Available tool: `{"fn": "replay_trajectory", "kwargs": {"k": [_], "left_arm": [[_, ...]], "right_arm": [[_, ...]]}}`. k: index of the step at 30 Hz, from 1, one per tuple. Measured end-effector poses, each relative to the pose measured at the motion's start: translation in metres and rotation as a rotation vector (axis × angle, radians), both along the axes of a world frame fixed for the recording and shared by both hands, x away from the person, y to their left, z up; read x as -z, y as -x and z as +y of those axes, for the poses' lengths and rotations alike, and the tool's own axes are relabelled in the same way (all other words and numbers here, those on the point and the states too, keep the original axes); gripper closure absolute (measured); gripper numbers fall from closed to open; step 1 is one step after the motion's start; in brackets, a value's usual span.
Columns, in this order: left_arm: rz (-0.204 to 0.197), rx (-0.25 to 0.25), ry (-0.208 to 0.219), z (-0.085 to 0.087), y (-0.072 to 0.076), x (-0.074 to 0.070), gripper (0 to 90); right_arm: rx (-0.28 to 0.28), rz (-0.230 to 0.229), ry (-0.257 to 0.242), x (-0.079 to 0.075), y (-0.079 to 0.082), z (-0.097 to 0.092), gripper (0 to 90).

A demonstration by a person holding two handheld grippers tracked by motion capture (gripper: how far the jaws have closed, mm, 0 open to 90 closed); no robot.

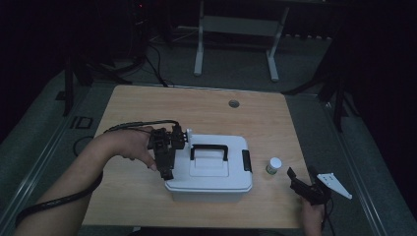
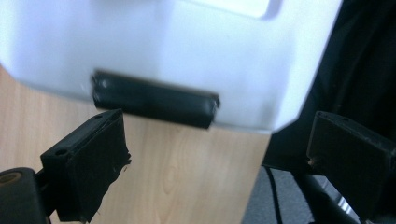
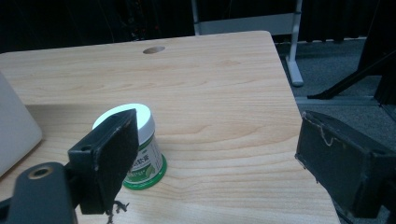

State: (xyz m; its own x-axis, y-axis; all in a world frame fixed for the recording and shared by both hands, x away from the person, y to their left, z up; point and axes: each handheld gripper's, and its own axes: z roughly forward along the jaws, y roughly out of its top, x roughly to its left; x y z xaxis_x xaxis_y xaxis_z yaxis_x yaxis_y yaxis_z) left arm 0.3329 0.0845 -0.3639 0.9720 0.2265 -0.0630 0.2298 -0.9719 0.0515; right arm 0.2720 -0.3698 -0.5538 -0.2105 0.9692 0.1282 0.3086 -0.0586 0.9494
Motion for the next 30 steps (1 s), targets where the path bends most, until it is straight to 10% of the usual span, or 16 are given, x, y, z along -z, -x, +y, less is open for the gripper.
{"fn": "replay_trajectory", "kwargs": {"k": [11, 30], "left_arm": [[-0.002, 0.029, -0.013, -0.022, -0.017, 0.007, 6.2], [-0.080, 0.084, -0.049, -0.057, -0.037, 0.008, 44.3]], "right_arm": [[-0.001, 0.000, -0.008, 0.000, 0.000, 0.000, 12.7], [-0.010, -0.003, -0.031, 0.000, 0.001, -0.002, 12.8]]}}
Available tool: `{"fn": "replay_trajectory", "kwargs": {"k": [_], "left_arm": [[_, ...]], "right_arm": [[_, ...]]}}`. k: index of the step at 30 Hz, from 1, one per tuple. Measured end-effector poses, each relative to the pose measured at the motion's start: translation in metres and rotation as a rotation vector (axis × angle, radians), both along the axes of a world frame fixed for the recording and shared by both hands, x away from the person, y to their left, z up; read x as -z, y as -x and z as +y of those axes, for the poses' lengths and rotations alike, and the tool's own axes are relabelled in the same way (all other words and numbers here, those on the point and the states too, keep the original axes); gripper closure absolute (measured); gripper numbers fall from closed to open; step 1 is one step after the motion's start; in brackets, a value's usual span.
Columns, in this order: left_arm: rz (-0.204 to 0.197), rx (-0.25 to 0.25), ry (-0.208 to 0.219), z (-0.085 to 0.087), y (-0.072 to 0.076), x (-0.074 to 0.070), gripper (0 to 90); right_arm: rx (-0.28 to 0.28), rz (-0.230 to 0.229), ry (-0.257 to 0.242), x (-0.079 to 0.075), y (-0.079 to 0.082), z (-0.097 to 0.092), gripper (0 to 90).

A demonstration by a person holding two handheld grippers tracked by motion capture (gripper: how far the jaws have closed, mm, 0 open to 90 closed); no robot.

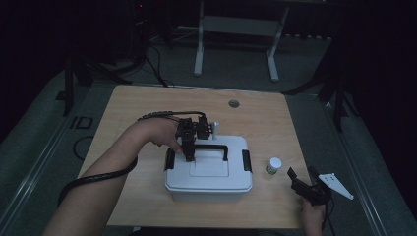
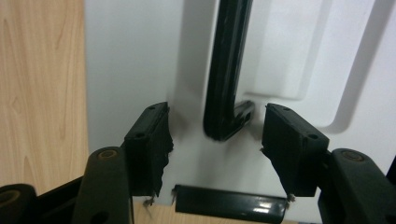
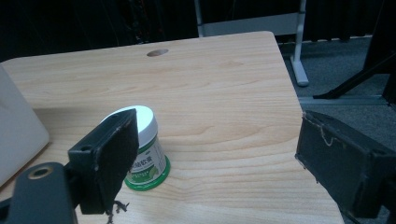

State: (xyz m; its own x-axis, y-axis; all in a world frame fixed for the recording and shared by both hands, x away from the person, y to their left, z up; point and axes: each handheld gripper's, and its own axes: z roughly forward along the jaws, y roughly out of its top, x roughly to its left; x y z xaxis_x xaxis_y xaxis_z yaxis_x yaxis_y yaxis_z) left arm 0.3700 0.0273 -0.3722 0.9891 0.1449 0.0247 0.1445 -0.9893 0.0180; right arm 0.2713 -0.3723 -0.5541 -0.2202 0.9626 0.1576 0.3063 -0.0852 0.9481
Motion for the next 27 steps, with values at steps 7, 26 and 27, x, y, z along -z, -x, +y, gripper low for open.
{"fn": "replay_trajectory", "kwargs": {"k": [7, 26, 27], "left_arm": [[-0.004, 0.016, -0.024, -0.011, 0.006, 0.000, 56.7], [0.050, 0.016, -0.100, -0.021, 0.009, 0.000, 82.2], [0.053, 0.018, -0.099, -0.021, 0.008, 0.000, 82.4]], "right_arm": [[-0.004, 0.000, -0.003, 0.000, 0.000, 0.000, 12.8], [-0.009, 0.003, -0.001, 0.000, 0.000, 0.000, 12.8], [-0.009, 0.003, -0.002, 0.000, 0.000, 0.000, 12.8]]}}
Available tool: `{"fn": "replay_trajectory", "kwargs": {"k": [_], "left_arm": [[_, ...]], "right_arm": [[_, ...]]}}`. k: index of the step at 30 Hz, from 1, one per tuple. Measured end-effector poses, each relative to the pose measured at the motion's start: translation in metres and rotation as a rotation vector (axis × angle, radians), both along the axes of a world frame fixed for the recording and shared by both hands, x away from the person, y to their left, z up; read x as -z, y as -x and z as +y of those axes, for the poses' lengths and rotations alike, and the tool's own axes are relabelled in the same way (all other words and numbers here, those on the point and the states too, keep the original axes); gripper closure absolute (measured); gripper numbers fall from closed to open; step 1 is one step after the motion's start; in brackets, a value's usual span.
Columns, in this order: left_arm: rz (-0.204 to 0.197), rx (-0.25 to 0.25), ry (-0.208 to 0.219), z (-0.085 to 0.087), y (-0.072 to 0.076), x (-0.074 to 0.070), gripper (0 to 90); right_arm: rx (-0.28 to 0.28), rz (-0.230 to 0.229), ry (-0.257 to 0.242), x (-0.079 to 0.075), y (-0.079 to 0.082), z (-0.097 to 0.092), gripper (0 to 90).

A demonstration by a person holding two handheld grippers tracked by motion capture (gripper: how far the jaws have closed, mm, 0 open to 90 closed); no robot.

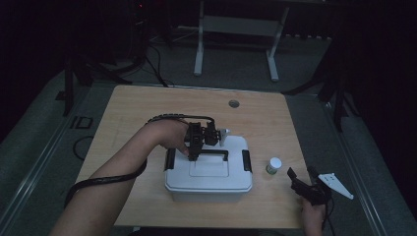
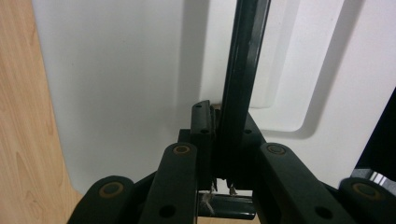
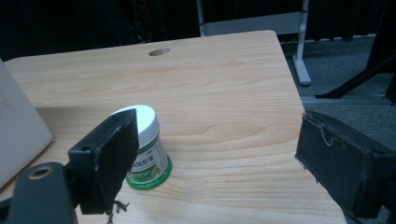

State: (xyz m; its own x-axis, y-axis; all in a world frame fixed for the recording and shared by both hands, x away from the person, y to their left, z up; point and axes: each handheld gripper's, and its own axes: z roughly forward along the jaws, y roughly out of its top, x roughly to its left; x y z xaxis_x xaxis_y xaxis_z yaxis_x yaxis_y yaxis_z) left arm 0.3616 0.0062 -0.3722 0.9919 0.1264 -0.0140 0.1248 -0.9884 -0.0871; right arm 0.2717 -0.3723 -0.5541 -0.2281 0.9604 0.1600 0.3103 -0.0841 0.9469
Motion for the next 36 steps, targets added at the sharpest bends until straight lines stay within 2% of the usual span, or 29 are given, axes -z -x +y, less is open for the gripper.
{"fn": "replay_trajectory", "kwargs": {"k": [9, 14, 23, 31, 36], "left_arm": [[0.015, 0.009, 0.025, 0.003, -0.002, 0.000, 83.0], [0.012, 0.026, 0.023, 0.003, -0.002, -0.001, 83.1], [0.026, 0.027, 0.029, 0.005, -0.002, -0.003, 83.4], [0.019, 0.030, 0.040, 0.005, -0.001, -0.013, 83.4], [-0.009, 0.030, 0.061, 0.008, -0.001, -0.027, 83.5]], "right_arm": [[-0.003, 0.001, 0.000, 0.000, 0.000, 0.000, 12.8], [-0.004, 0.002, 0.001, 0.000, 0.000, 0.000, 12.8], [-0.003, 0.002, -0.009, 0.000, 0.000, -0.001, 12.8], [-0.003, 0.002, -0.009, 0.000, 0.000, -0.001, 12.8], [-0.004, 0.003, -0.006, 0.000, 0.000, -0.001, 12.8]]}}
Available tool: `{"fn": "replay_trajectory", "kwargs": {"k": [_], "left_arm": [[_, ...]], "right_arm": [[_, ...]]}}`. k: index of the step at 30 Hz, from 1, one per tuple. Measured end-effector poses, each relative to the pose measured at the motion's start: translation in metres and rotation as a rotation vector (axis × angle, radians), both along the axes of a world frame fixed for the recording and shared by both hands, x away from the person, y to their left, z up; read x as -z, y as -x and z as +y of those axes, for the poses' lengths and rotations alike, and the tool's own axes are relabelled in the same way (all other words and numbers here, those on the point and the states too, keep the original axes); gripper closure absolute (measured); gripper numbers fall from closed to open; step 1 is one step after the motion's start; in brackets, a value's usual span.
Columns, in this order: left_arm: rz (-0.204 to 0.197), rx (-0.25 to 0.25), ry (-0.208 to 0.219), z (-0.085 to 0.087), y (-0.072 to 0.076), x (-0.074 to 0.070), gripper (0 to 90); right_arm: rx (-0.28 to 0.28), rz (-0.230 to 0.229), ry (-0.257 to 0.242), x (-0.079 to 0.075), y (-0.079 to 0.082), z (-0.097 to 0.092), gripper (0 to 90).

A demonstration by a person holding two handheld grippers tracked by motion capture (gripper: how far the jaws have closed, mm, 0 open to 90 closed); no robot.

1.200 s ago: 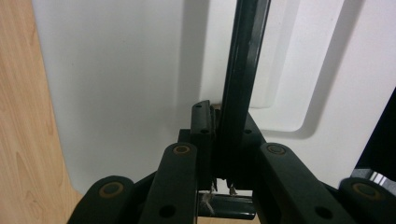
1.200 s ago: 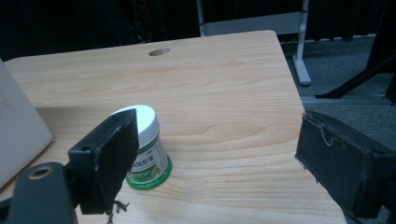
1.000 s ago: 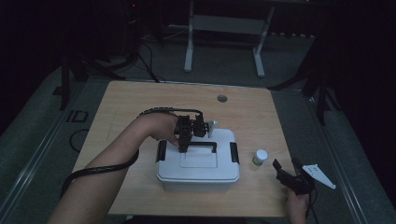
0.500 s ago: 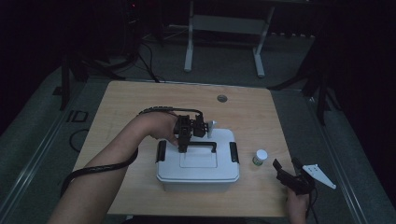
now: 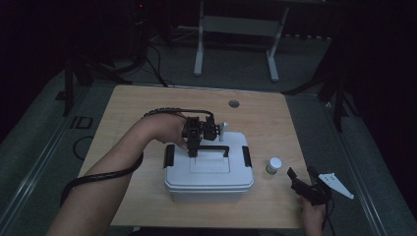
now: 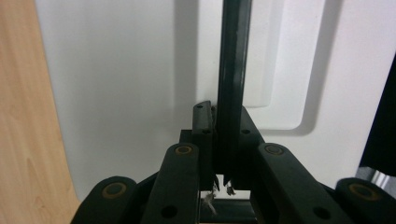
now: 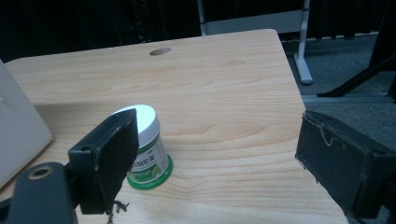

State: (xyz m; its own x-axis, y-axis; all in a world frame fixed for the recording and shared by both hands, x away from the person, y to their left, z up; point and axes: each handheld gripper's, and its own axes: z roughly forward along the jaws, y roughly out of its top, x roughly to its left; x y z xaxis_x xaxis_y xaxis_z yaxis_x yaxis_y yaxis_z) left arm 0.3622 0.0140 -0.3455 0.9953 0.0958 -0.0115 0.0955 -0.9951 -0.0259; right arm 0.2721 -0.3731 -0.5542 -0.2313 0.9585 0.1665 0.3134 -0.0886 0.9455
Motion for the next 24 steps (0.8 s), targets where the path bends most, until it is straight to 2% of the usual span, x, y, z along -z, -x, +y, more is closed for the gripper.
{"fn": "replay_trajectory", "kwargs": {"k": [2, 3, 10, 12, 13, 15, 24], "left_arm": [[-0.019, -0.007, 0.009, 0.002, 0.000, -0.006, 83.5], [-0.013, -0.010, 0.013, 0.003, 0.001, -0.008, 83.4], [-0.036, -0.029, 0.024, 0.012, 0.002, -0.022, 83.4], [-0.036, -0.029, 0.024, 0.012, 0.002, -0.022, 83.5], [-0.036, -0.037, 0.042, 0.021, 0.004, -0.030, 83.4], [-0.045, -0.043, 0.049, 0.025, 0.006, -0.034, 83.4], [-0.074, -0.091, 0.057, 0.046, 0.008, -0.043, 83.4]], "right_arm": [[0.001, 0.000, 0.001, 0.000, 0.000, 0.000, 12.8], [0.000, 0.002, 0.002, 0.000, 0.000, 0.000, 12.8], [0.001, 0.002, 0.003, 0.000, 0.000, 0.000, 12.8], [0.001, 0.002, 0.002, 0.000, 0.000, 0.000, 12.8], [0.000, 0.003, 0.004, 0.000, 0.000, 0.000, 12.8], [0.001, 0.003, 0.004, 0.000, 0.000, 0.001, 12.8], [0.000, 0.004, 0.003, 0.000, 0.000, 0.000, 12.8]]}}
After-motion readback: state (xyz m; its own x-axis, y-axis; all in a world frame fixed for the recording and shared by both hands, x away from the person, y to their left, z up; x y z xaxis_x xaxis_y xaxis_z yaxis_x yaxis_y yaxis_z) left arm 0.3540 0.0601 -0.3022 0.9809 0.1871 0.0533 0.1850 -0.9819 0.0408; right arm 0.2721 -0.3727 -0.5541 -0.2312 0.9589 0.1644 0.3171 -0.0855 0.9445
